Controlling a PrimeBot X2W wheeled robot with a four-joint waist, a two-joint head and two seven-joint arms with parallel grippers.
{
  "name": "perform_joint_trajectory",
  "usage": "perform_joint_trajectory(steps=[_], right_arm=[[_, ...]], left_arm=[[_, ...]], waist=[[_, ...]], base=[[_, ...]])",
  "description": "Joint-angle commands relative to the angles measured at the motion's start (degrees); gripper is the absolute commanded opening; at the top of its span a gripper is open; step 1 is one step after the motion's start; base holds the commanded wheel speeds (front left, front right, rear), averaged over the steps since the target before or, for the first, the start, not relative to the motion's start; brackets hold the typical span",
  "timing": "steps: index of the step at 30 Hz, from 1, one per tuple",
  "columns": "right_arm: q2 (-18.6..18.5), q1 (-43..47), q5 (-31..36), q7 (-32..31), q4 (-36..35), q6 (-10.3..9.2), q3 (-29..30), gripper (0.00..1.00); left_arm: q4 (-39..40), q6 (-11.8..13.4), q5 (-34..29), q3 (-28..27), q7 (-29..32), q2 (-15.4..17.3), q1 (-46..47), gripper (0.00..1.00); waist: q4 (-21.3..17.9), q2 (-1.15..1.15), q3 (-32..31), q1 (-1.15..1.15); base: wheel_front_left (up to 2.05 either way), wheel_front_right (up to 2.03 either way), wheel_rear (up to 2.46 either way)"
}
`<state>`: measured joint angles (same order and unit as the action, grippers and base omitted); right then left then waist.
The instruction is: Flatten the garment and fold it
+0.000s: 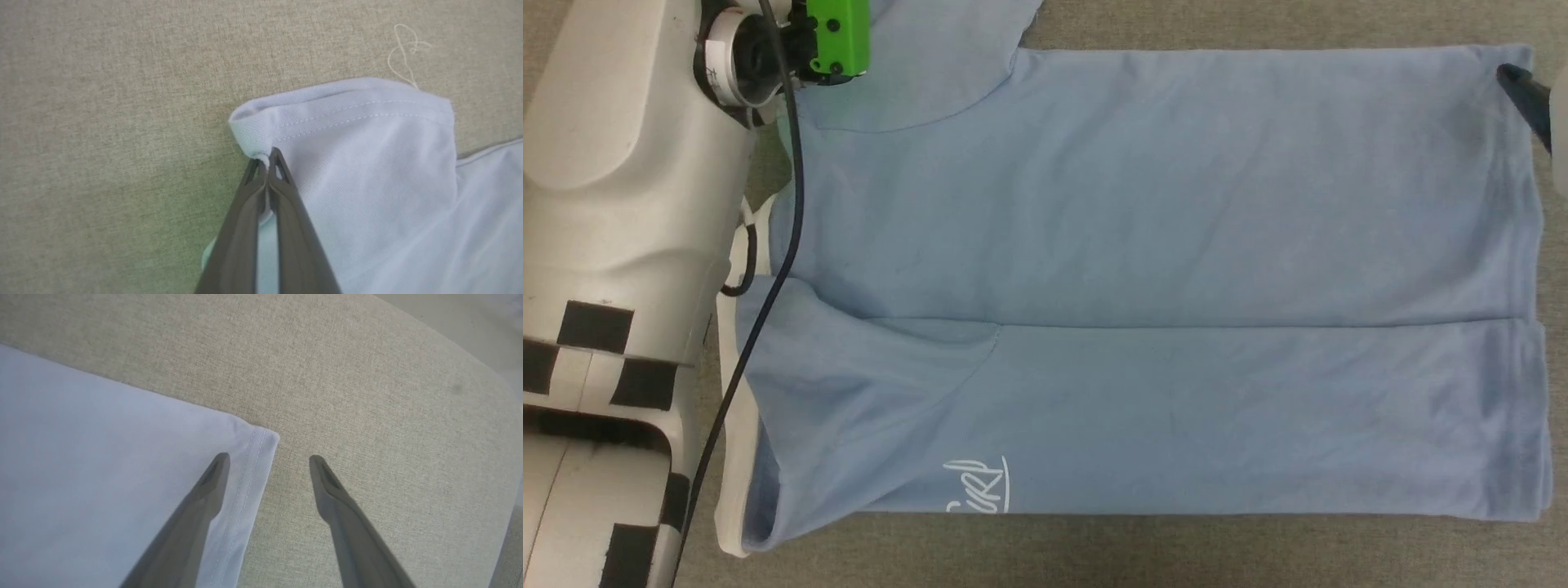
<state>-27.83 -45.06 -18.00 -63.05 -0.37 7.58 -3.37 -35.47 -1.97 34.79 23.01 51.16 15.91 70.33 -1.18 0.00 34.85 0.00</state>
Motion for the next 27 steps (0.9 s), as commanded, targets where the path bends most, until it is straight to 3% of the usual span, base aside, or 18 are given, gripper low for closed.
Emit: perform_joint_trajectory(steps=[1,6,14,15,16,27], right_arm=[[-0.4,-1.58,0.7,-2.52,0.72,-0.09,-0.73,1.0],[-0.8,-3.99,2.87,-7.77,2.3,-0.09,-2.29,1.0],[0.52,-3.34,2.79,-8.73,4.38,-0.09,-3.6,0.97],[0.56,-3.29,2.6,-7.99,4.31,-0.09,-3.48,0.35],[0.45,-3.18,2.41,-7.58,4.36,-0.09,-3.51,0.0],[0.65,-1.28,0.07,-1.44,4.37,-0.09,-0.47,0.0]], left_arm=[[0.94,-0.11,0.41,0.14,0.4,-0.13,-0.52,0.0],[3.96,-0.22,0.71,0.18,0.59,0.1,-0.19,0.0],[6.71,-0.17,1.19,0.27,0.54,0.48,-0.72,0.0],[6.95,-0.19,1.35,0.16,0.51,0.61,-0.83,0.0],[7.13,-0.21,1.46,0.08,0.47,0.76,-0.95,0.0],[10.22,-1.41,4.79,-2.89,-3.5,1.8,-3.66,0.0]], waist=[[1.03,0.0,1.2,0.0],[2.08,0.0,3.34,0.0],[2.62,0.0,5.17,0.0],[2.64,0.0,5.27,0.0],[2.62,0.0,5.31,0.0],[2.37,0.0,0.15,0.0]], base=[[0.0,0.0,0.0],[0.0,0.0,0.0],[0.0,0.0,0.0],[0.0,0.0,0.0],[0.0,0.0,0.0],[0.0,0.0,0.0]])
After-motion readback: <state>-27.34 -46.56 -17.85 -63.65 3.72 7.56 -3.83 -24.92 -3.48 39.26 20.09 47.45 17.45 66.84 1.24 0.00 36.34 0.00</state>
